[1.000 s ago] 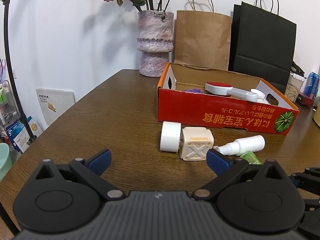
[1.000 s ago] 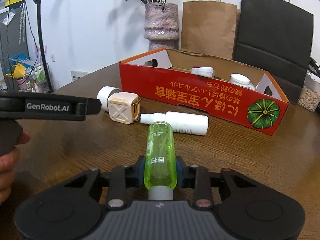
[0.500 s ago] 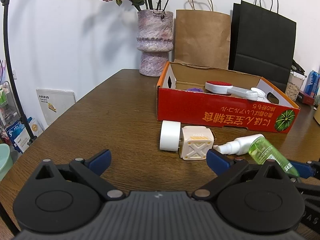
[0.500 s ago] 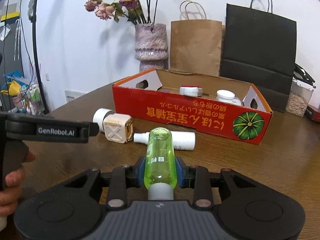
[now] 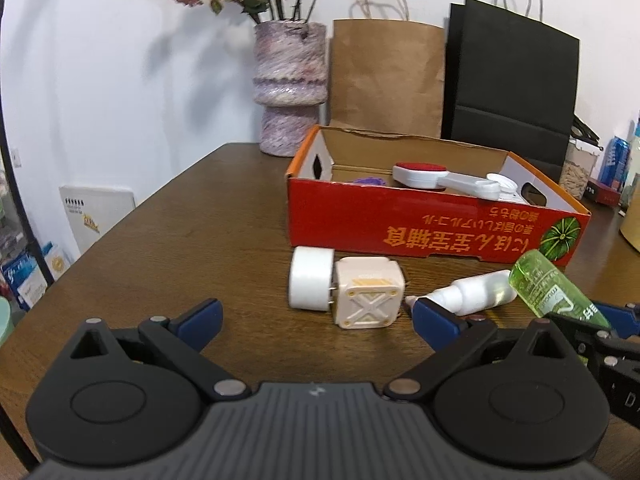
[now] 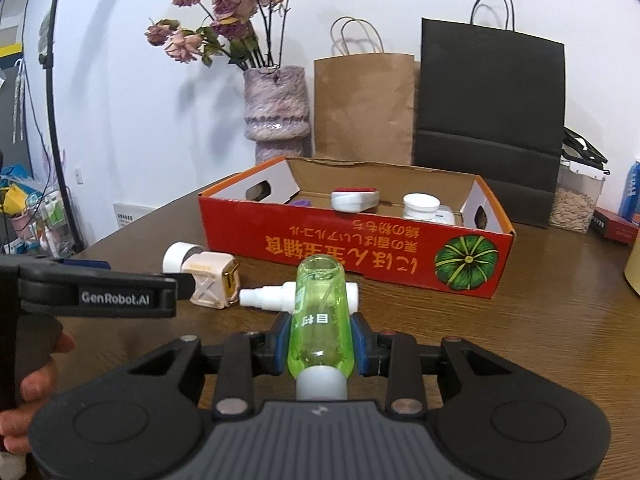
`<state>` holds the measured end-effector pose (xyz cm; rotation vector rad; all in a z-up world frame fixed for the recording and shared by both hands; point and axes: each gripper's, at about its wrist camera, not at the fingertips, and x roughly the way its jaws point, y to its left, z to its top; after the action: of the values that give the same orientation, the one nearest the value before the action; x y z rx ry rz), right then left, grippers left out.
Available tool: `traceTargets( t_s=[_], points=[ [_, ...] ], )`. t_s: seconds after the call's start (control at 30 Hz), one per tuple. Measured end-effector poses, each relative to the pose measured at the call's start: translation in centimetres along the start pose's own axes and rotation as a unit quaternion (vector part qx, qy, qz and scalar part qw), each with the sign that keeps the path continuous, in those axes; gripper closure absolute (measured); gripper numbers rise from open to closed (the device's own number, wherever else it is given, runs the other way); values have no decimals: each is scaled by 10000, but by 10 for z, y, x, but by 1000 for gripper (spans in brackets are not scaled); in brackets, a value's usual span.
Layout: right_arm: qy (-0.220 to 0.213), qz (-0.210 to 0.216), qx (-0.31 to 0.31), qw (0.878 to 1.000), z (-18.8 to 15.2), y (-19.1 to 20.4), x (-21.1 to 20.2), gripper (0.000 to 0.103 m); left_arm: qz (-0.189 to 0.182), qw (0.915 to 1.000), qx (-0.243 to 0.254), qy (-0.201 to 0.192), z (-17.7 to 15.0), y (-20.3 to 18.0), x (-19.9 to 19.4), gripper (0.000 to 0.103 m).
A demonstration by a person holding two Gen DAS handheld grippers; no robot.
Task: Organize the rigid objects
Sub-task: 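Lift the green bottle with the right tool while the left tool lowers over the beige cube, then close the left tool on the beige cube and lift it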
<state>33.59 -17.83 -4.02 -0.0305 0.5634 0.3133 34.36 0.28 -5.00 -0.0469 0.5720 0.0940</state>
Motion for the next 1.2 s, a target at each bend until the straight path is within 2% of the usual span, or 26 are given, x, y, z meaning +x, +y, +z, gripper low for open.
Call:
traceTargets(
  t_s=[0.17, 0.3, 0.37, 1.2],
  points=[
    [-35, -48, 94, 9999, 2, -7, -1, 73, -61, 9999, 134, -38, 2, -13, 5, 5],
    [-44, -74, 157, 9998, 4, -12, 0, 73, -158, 9998, 152, -43, 4, -22, 9, 22],
    [-42, -83, 172, 9998, 4, -15, 1, 73, -227, 9996, 161, -31, 5, -25, 11, 27],
    [-4, -112, 197, 9997, 2, -15, 4, 73, -76, 9998, 37, 168, 18, -24, 45, 29]
  ],
)
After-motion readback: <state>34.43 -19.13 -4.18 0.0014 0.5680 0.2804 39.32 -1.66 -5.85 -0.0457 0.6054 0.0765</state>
